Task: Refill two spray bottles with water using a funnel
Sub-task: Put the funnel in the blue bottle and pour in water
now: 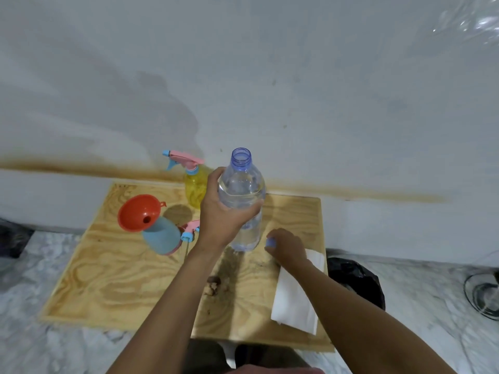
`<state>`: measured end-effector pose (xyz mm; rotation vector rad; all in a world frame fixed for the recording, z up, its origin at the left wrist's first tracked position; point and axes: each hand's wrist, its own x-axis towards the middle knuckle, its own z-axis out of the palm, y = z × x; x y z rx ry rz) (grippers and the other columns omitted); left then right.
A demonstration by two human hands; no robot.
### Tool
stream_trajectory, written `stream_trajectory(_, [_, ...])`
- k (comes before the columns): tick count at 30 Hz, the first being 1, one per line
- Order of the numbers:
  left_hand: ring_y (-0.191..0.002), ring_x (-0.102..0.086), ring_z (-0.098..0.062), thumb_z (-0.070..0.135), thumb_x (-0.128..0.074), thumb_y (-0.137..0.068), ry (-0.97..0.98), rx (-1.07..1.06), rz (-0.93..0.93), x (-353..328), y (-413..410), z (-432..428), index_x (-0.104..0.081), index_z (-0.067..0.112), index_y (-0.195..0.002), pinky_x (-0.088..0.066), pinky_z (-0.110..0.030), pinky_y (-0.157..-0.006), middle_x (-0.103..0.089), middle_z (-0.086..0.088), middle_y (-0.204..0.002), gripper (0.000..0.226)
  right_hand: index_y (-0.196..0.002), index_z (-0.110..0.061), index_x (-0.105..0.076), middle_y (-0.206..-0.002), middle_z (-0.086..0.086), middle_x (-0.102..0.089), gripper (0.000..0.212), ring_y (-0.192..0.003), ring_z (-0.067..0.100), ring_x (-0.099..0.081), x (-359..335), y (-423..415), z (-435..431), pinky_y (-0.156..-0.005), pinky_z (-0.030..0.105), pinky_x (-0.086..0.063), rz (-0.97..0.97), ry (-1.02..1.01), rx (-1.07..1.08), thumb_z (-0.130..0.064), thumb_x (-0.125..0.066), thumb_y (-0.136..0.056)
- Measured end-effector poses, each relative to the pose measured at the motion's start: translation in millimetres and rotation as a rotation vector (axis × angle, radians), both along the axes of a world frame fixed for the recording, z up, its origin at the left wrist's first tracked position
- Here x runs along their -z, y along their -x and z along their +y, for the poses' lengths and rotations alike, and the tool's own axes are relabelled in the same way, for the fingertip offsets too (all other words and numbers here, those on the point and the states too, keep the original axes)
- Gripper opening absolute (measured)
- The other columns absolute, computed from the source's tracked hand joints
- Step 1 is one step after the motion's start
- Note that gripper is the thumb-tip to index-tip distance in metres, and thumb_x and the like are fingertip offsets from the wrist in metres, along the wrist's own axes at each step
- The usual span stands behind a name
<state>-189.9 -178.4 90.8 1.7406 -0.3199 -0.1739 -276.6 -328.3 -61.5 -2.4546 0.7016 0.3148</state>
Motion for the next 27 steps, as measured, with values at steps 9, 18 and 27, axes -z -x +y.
stream_trajectory(9, [-0.105,-0.066,-0.007,0.026,-0.095,-0.057,-0.035,0.035,0.001,-19.6,-1.0,9.2,-0.049,0.035,-0.126,-0.058,-0.037,-0.09,-0.065,0.014,-0.114,0.083,-0.144,-0.037,-0.041,-0.14,-0.022,-0.051,0.096,-0.125,-0.005,-0.049,-75.6,-9.9,9.5,-0.102,0.023,-0.041,-0.329,-0.513,-0.065,-0.047,-0.091,-0.063])
stream_trajectory(18, [-0.099,-0.068,-0.003,0.021,-0.095,-0.06,-0.035,0.121,-0.012,-42.0,9.9,19.7,-0.048,0.033,-0.127,-0.056,-0.021,-0.084,-0.068,0.012,-0.111,0.083,-0.127,-0.018,-0.062,-0.116,-0.008,-0.072,0.067,-0.11,0.007,-0.067,-126.9,-29.0,49.1,-0.096,0.041,-0.054,-0.758,-0.511,-0.041,-0.031,-0.082,-0.064])
stream_trajectory(27, [-0.101,-0.068,0.0,0.024,-0.095,-0.059,-0.024,0.2,-0.01,-55.8,20.4,43.9,-0.046,0.03,-0.133,-0.056,-0.02,-0.085,-0.069,0.011,-0.114,0.089,-0.12,-0.009,-0.064,-0.11,0.003,-0.074,0.059,-0.105,0.018,-0.071,-143.0,-19.0,78.1,-0.091,0.047,-0.057,-0.871,-0.533,0.098,-0.032,-0.081,-0.069])
